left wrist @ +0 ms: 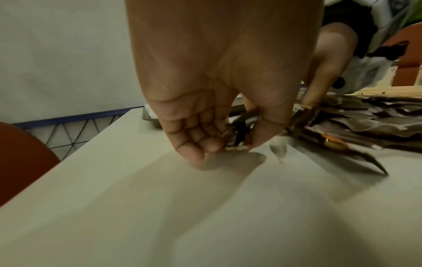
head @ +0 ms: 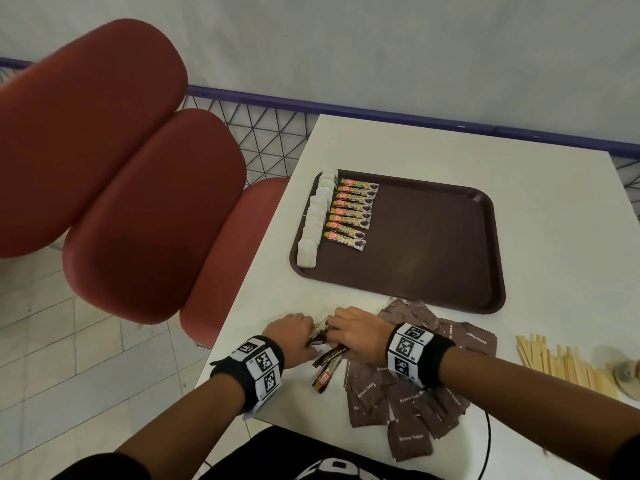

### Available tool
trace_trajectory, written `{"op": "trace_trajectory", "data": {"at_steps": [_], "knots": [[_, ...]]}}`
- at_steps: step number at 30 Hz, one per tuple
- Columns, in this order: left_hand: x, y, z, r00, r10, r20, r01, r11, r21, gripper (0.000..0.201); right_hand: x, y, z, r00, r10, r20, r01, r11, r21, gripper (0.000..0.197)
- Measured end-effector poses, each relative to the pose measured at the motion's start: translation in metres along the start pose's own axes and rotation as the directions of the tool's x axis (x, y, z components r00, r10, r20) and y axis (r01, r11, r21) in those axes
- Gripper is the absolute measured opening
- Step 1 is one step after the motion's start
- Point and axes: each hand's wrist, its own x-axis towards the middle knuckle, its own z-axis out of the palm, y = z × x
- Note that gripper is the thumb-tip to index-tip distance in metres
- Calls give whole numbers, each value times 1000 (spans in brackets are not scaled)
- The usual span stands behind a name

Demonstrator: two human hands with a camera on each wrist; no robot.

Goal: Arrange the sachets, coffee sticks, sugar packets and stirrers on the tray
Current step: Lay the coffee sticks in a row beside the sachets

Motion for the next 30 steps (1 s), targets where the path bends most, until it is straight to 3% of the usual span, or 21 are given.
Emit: {"op": "trace_trajectory", "data": {"at_steps": [4, 7, 10, 14, 17, 22, 27, 30], "knots": [[-3, -16, -2, 993, -53, -107, 58, 997, 53, 36, -3, 11, -7, 986, 164, 20, -165, 983, 77, 10], [-7, -23, -4, 976, -109, -187, 109, 994, -10, 30, -5, 17, -20, 954, 283, 100, -298, 934, 195, 7], [-9, -24, -10, 945, -233, -231, 152, 935, -322, 18, -7, 23, -27, 907, 395, 145, -418, 801, 429, 12], [-5, -22, -18, 909, -374, -182, 149, 701, -697, 8, -9, 29, -28, 834, 500, 234, -522, 579, 626, 21], [0, -15, -27, 906, -391, -165, 121, 609, -784, 4, -9, 34, -28, 808, 534, 249, -538, 496, 681, 13], [11, -12, -37, 921, -383, -76, 134, 491, -861, 14, -6, 40, -31, 767, 580, 273, -523, 321, 789, 7], [18, -10, -37, 936, -351, -10, 163, 459, -873, 6, -3, 38, -30, 744, 600, 293, -463, 147, 874, 4], [20, -9, -35, 949, -315, -9, 135, 431, -892, 13, -1, 36, -28, 734, 599, 320, -464, 99, 880, 3]]}}
